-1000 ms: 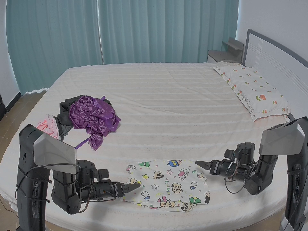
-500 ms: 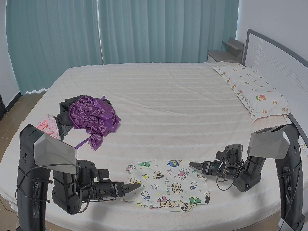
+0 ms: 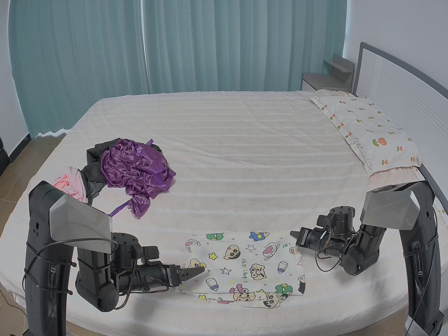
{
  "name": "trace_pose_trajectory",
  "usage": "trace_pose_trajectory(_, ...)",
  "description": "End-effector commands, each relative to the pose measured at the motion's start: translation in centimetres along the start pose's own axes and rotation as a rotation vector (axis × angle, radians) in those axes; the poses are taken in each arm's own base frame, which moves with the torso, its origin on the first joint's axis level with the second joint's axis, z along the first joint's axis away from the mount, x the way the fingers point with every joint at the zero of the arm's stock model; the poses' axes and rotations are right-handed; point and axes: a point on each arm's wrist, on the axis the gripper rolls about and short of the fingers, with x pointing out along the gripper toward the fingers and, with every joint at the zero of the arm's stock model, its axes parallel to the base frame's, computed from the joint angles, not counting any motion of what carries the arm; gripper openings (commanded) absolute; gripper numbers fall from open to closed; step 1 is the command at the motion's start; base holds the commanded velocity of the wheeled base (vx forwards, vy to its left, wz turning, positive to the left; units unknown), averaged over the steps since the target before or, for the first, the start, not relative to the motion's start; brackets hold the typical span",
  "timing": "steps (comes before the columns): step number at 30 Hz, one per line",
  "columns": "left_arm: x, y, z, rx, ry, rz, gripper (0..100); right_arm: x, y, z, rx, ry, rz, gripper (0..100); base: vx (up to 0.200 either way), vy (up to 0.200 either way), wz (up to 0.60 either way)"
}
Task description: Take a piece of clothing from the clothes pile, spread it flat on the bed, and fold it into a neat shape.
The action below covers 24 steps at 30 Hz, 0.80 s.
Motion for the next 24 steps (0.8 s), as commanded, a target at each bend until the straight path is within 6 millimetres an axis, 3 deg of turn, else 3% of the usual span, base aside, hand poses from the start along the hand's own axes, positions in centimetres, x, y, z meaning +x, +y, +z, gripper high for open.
trace_pose_trajectory(1, 0.0, 0.0, -0.1, 0.000, 0.002, 0.000, 100, 0.4, -0.3, 1.0, 0.004, -0.048, -0.012, 0, 0.000, 0.000, 0.00)
trace_pose_trajectory(10, 0.1, 0.1, 0.0, -0.001, 0.001, 0.001, 100, 0.3, -0.5, 0.7, 0.006, -0.038, -0.032, 0, 0.000, 0.000, 0.00)
trace_pose_trajectory(11, 0.1, 0.1, 0.0, -0.001, 0.001, 0.001, 100, 0.3, -0.5, 0.7, 0.006, -0.038, -0.032, 100, 0.000, 0.000, 0.00)
trace_pose_trajectory(17, 0.2, 0.0, 0.2, 0.002, -0.011, 0.005, 100, -0.9, 0.3, 1.0, -0.003, -0.066, -0.021, 100, 0.000, 0.000, 0.00)
trace_pose_trajectory(21, 0.5, -0.1, 1.4, 0.023, -0.073, 0.000, 100, -3.0, 1.1, 1.6, -0.008, -0.111, -0.050, 100, 0.000, 0.000, 0.00)
trace_pose_trajectory(22, 0.1, -0.6, 2.4, 0.055, -0.133, 0.016, 100, -4.6, 1.9, 2.6, -0.010, -0.162, -0.080, 100, 0.000, 0.000, 0.00)
trace_pose_trajectory(24, -0.5, -1.0, 3.4, 0.079, -0.185, 0.037, 100, -5.8, 2.6, 3.6, -0.012, -0.203, -0.086, 100, 0.000, 0.000, 0.00)
